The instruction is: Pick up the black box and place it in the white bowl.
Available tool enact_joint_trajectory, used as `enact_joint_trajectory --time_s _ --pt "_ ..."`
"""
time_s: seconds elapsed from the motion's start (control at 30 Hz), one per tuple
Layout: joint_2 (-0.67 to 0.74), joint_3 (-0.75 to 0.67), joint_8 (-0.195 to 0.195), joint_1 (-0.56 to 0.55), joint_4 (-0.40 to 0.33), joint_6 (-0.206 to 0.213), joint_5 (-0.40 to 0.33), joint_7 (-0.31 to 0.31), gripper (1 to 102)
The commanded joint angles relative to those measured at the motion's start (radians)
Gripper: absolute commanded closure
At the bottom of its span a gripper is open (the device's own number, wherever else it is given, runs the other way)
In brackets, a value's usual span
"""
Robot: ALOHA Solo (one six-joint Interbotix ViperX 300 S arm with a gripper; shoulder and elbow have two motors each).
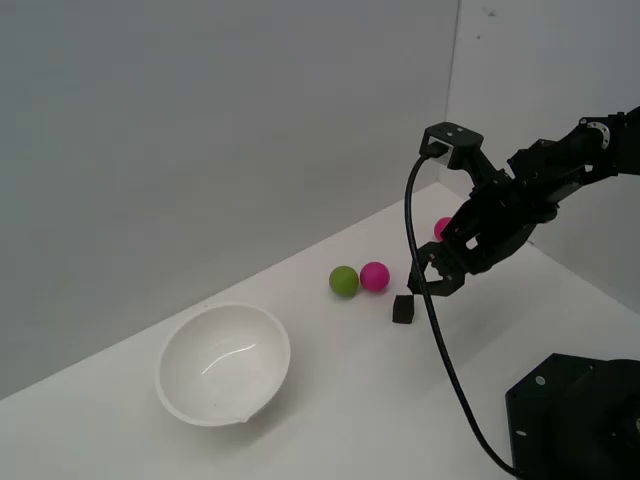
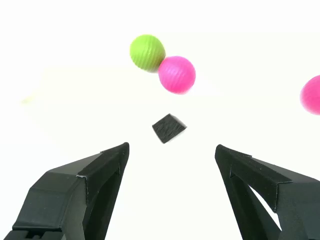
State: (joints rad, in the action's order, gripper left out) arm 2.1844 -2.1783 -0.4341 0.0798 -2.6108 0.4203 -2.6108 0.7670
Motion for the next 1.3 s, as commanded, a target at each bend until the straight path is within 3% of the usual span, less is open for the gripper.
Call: enact_joint_trajectory --time_s 0.0,0.5,0.6,0.83,1.27 --pt "-0.012 0.008 -0.021 0.006 0.021 0.029 0.023 0.015 3" --pt "-0.164 0.160 -0.038 0.006 0.077 0.041 0.077 0.014 3" --pt "-0.198 0.195 -0.049 0.002 0.077 0.064 0.078 0.011 3" --pt "-0.267 0.264 -0.123 -0.018 0.078 0.169 0.078 -0.028 3" --pt "-0.364 0.359 -0.133 -0.084 0.078 0.179 0.078 -0.106 3"
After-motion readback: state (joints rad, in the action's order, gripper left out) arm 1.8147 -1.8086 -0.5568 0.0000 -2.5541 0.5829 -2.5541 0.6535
